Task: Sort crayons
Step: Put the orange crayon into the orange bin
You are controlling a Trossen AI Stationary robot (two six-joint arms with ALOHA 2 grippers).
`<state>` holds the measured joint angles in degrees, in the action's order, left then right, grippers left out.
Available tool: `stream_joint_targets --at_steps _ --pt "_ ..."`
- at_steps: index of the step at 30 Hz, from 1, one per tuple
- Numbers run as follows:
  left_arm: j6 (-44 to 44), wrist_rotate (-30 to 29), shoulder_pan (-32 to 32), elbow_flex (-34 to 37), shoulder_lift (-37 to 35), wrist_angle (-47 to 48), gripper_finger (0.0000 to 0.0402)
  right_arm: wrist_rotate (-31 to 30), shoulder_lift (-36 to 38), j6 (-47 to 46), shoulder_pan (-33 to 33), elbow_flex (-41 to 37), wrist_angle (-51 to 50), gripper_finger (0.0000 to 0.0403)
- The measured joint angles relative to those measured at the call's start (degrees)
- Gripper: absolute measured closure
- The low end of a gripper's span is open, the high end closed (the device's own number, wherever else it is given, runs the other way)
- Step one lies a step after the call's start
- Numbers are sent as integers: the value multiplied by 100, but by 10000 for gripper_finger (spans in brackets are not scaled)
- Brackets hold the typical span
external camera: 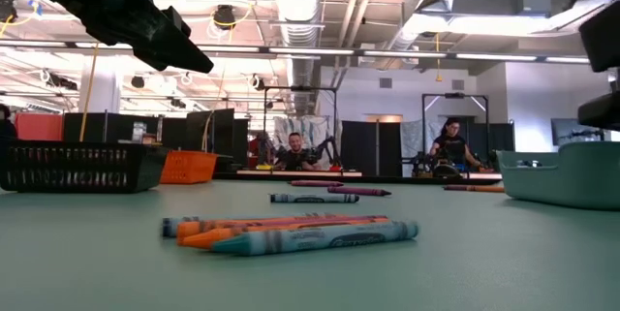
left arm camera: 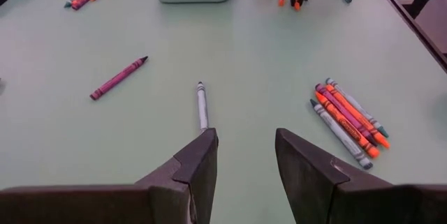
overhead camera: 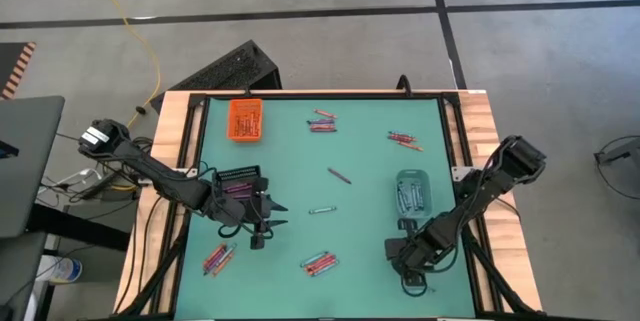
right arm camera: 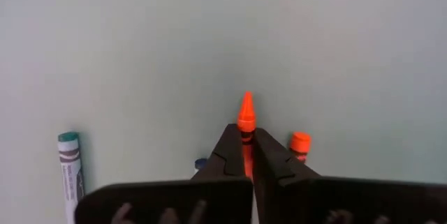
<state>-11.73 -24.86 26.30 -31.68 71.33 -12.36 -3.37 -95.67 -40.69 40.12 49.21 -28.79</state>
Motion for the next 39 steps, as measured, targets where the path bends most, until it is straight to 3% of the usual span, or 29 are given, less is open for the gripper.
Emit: stream_joint_targets --at_steps 6,13,16,22,30,34,39 --pt "49 0 1 0 0 -13 269 -457 23 765 -542 -20 950 394" --pt "54 1 1 0 0 -5 269 -722 587 2178 -1369 -20 1744 394" --pt "84 0 2 0 0 2 269 -901 724 2969 -1789 -15 2689 394" --pt "148 0 1 1 9 -278 269 -171 451 3856 -2428 -11 4875 394" --pt "1164 -120 5 160 847 -2083 269 -78 -197 4232 -2528 -6 7394 394" --pt "1763 -544 11 197 1167 -3122 269 -75 -317 4240 -2533 -7 7958 394" --pt "2190 -542 -3 197 1300 -3920 269 -73 -307 4279 -2579 -4 8161 394"
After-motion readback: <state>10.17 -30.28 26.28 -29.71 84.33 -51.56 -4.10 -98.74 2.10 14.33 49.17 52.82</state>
